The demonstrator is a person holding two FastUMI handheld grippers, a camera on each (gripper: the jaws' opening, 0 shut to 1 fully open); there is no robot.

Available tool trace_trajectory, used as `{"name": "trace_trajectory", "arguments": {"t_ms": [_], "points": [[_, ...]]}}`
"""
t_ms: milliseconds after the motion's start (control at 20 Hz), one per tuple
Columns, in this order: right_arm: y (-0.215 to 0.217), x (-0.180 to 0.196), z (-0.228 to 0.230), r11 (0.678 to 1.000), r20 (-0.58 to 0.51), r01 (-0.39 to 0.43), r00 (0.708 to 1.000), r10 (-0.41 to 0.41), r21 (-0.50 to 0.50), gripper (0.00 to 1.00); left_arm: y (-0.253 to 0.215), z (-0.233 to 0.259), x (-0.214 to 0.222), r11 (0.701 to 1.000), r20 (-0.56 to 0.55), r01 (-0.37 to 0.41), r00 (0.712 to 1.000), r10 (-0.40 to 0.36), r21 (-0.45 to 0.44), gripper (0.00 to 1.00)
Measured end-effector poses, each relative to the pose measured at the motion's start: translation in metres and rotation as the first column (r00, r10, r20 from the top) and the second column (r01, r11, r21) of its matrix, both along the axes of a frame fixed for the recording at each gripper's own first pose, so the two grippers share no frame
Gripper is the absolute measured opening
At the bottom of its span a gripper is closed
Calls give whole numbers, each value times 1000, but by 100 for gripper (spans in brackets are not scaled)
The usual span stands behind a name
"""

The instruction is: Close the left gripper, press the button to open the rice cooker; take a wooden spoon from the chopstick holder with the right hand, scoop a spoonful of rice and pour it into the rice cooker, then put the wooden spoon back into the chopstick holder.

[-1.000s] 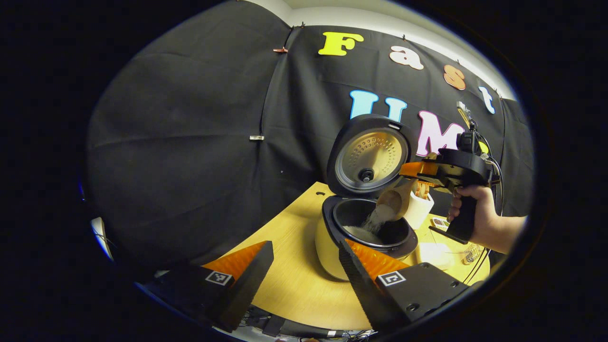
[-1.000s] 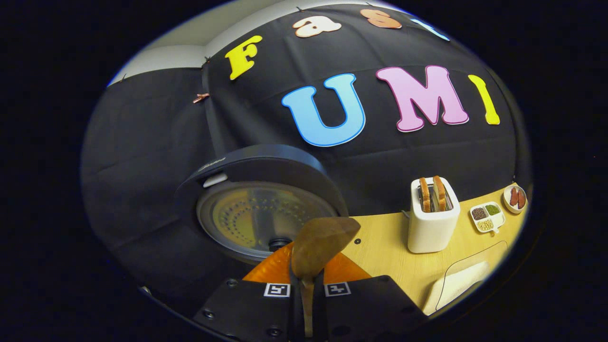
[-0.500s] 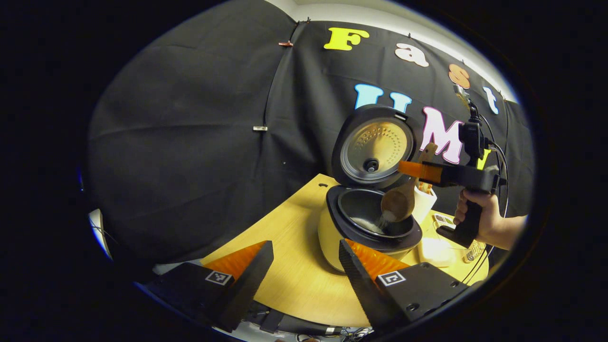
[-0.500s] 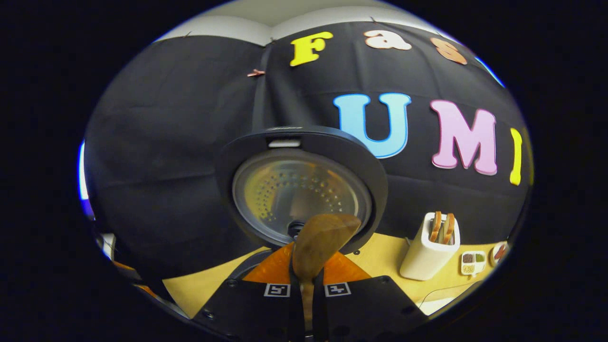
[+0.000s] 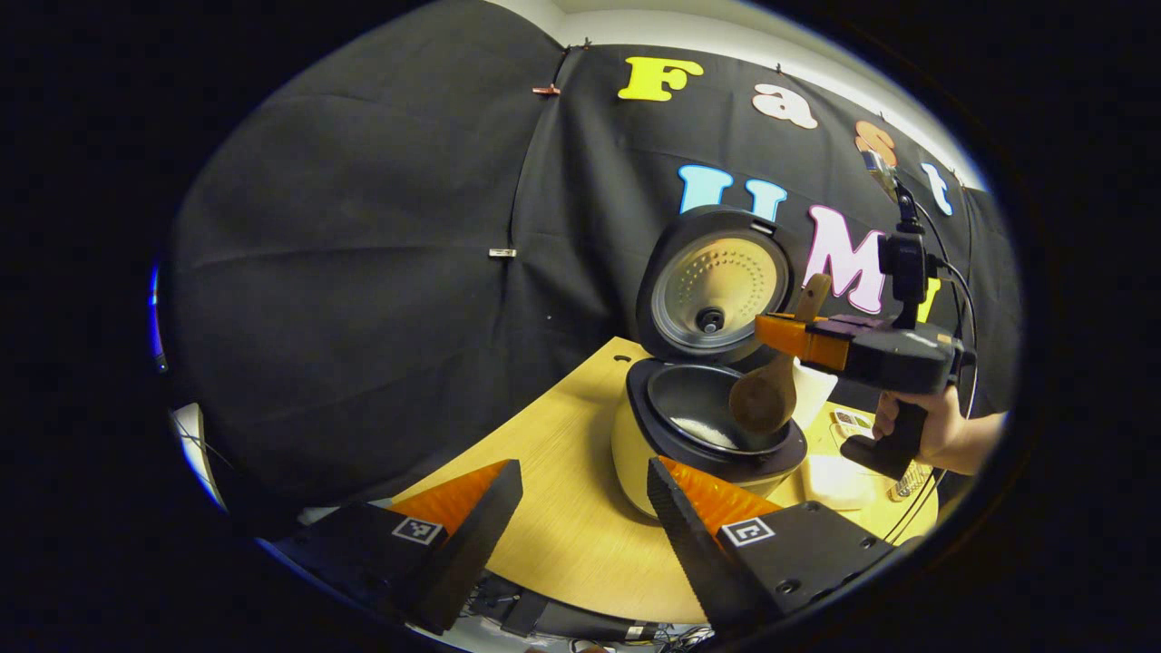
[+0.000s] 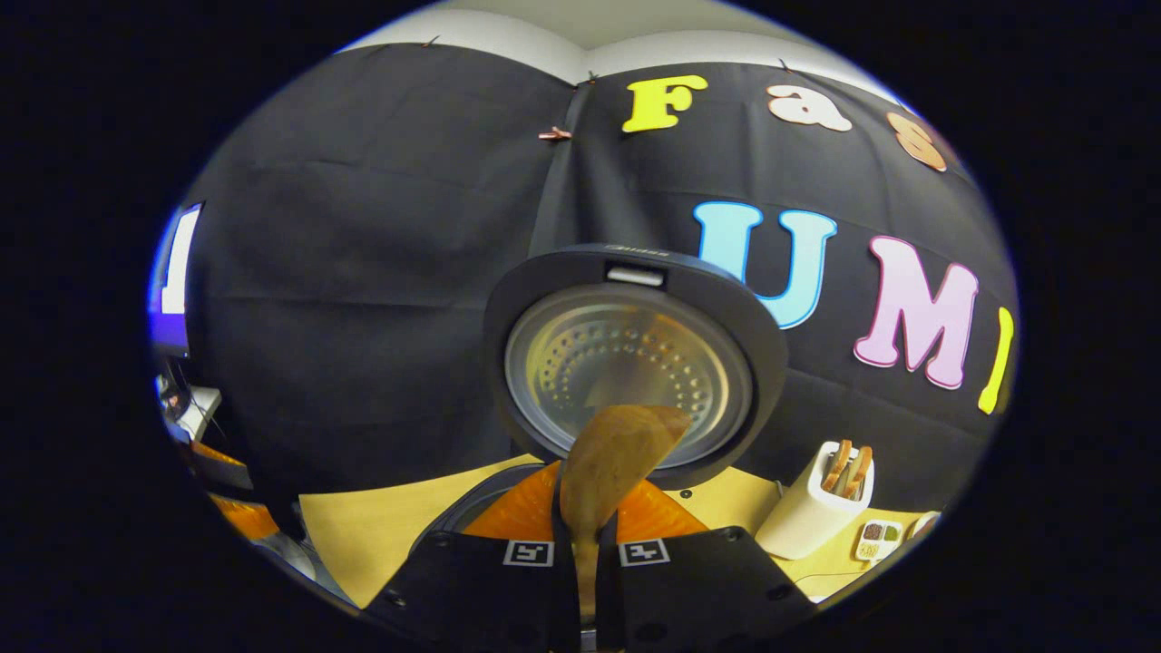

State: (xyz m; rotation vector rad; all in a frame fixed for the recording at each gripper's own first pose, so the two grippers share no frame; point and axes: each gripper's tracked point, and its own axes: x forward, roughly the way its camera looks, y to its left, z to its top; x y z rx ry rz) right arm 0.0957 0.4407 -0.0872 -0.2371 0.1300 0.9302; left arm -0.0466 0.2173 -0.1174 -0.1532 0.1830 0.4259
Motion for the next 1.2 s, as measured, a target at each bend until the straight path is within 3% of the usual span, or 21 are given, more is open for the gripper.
{"name": "trace_trajectory", "arguments": {"t_ms": [250, 700, 1200], "points": [[-48, 21, 47, 982, -95, 123, 989, -110, 142, 11, -21, 11, 8, 999, 6, 40, 999, -40, 29, 96], [-216, 62, 99, 935, -50, 318, 948, -314, 159, 11, -99, 26, 52, 983, 21, 179, 983, -180, 30, 95], [-415, 122, 109, 800, -92, 570, 821, -563, 186, 11, -206, 67, 108, 956, 100, 293, 952, -288, -33, 96]]}}
